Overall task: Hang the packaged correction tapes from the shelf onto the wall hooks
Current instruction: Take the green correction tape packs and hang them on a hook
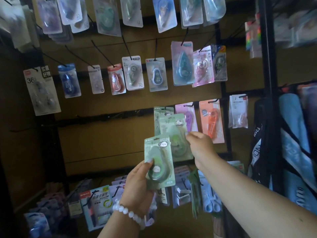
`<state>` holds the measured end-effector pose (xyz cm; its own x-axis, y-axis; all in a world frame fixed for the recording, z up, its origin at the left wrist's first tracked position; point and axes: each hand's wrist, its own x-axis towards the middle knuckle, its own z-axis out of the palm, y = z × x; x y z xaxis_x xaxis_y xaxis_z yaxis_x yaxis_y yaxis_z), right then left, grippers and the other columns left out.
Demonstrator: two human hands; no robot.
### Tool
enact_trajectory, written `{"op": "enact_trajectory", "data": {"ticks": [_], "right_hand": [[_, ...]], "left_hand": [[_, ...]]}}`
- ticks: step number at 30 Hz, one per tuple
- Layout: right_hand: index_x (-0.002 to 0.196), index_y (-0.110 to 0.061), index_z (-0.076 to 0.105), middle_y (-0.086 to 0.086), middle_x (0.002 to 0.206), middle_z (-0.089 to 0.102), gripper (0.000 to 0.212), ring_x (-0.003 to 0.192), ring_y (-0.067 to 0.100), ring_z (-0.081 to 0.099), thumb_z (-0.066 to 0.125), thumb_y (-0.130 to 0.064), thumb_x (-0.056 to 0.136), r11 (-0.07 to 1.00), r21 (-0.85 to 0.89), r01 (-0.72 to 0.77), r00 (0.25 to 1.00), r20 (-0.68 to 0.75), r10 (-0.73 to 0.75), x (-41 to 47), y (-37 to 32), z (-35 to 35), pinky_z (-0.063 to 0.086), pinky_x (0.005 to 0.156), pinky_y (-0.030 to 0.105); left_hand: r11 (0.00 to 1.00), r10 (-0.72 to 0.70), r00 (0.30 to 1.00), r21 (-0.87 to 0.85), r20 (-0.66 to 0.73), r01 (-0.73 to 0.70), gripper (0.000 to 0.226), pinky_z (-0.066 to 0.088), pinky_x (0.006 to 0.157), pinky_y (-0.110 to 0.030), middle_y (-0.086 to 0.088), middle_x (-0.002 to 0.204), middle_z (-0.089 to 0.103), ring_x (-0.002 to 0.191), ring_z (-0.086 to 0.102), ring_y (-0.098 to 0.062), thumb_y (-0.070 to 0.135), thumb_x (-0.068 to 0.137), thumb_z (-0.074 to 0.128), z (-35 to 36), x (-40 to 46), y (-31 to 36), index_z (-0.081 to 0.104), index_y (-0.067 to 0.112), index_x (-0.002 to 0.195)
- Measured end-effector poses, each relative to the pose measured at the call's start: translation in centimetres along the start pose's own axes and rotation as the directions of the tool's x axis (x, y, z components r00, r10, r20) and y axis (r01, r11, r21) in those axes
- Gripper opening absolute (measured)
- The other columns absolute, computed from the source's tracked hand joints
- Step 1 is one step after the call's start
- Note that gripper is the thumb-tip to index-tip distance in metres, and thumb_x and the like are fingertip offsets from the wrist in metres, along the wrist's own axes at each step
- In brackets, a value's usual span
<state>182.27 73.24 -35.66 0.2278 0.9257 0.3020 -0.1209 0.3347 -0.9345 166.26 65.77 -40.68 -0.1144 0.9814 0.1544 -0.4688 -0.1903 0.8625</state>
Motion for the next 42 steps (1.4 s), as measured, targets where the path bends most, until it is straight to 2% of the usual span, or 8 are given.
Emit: {"op": "enact_trajectory", "data": {"ticks": [2,8,12,17,21,26,30,42], "right_hand": [[0.116,-0.011,0.064,-0.005,0.103,0.067,0.025,0.098,0.009,0.058,0.054,-0.021,0.096,0.999,-0.023,0.047,0.998,-0.028,-0.048,0.5,-1.2,-0.3,0.047,0.093,0.033],[0.109,-0.007,0.067,0.010,0.115,0.067,0.023,0.105,0.026,0.061,0.055,-0.021,0.095,0.997,-0.041,0.067,0.996,-0.057,-0.069,1.7,-3.4,1.0,0.047,0.098,0.039],[0.111,-0.010,0.068,0.000,0.096,0.067,0.024,0.093,0.020,0.060,0.058,-0.021,0.094,0.996,-0.049,0.070,0.994,-0.082,-0.074,2.3,-3.3,1.8,0.047,0.094,0.034],[0.109,-0.011,0.070,0.002,0.102,0.067,0.024,0.094,0.021,0.059,0.060,-0.023,0.091,0.997,-0.058,0.050,0.991,-0.122,-0.057,2.9,-2.5,2.5,0.046,0.084,0.029],[0.103,-0.006,0.069,0.009,0.102,0.070,0.020,0.095,0.025,0.062,0.058,-0.018,0.092,0.998,-0.048,0.042,0.990,-0.134,-0.048,3.2,-2.5,3.2,0.047,0.081,0.029],[0.097,-0.008,0.070,0.001,0.069,0.056,0.019,0.072,0.022,0.049,0.055,-0.019,0.092,0.996,-0.084,0.013,0.987,-0.161,-0.026,4.6,-1.8,4.3,0.052,0.072,0.033],[0.102,-0.008,0.070,0.002,0.078,0.059,0.022,0.077,0.023,0.054,0.056,-0.023,0.093,0.984,-0.180,0.019,0.981,-0.188,-0.053,5.7,-1.2,5.0,0.039,0.063,0.022],[0.101,-0.007,0.071,0.009,0.086,0.065,0.026,0.081,0.028,0.061,0.059,-0.027,0.090,0.910,-0.412,-0.037,0.979,-0.197,-0.050,10.4,0.2,6.3,0.051,0.074,0.031]], "left_hand": [[1.000,-0.004,0.999,-0.013,-0.045,0.004,0.027,0.058,0.070,-0.042,-0.023,0.101,0.073,0.078,0.072,-0.027,0.016,0.095,0.056,-0.2,0.1,0.0,0.068,-0.003,0.109],[1.000,-0.004,0.997,-0.027,-0.081,0.002,0.027,0.052,0.082,-0.050,-0.025,0.098,0.072,0.073,0.071,-0.030,0.015,0.084,0.064,-0.6,0.3,-0.2,0.065,-0.003,0.104],[0.999,0.002,0.998,-0.037,-0.066,-0.004,0.042,0.053,0.083,-0.050,-0.025,0.101,0.072,0.077,0.071,-0.031,0.021,0.072,0.067,-0.9,0.3,-0.1,0.065,-0.001,0.108],[1.000,-0.020,0.998,-0.024,-0.054,0.019,0.043,0.041,0.104,-0.063,-0.026,0.108,0.071,0.093,0.066,-0.037,0.024,0.072,0.069,-1.8,0.7,-0.3,0.066,0.002,0.108],[1.000,-0.016,0.998,-0.011,-0.068,0.015,0.042,0.042,0.100,-0.063,-0.024,0.107,0.072,0.090,0.068,-0.037,0.025,0.071,0.070,-2.1,0.8,-0.2,0.066,0.004,0.107],[0.999,0.008,0.997,-0.035,-0.070,-0.010,0.038,0.059,0.068,-0.045,-0.021,0.100,0.073,0.083,0.070,-0.033,0.022,0.072,0.068,-2.7,1.7,-0.1,0.065,0.004,0.105],[1.000,0.006,0.998,-0.026,-0.065,-0.008,0.032,0.056,0.079,-0.050,-0.022,0.103,0.073,0.091,0.068,-0.037,0.020,0.075,0.068,-3.4,2.5,0.1,0.066,0.005,0.104],[0.999,0.048,0.999,0.008,-0.015,-0.048,0.010,0.049,0.094,-0.062,-0.021,0.099,0.074,0.088,0.070,-0.036,0.016,0.092,0.060,-3.0,4.9,0.2,0.066,0.008,0.094]]}}
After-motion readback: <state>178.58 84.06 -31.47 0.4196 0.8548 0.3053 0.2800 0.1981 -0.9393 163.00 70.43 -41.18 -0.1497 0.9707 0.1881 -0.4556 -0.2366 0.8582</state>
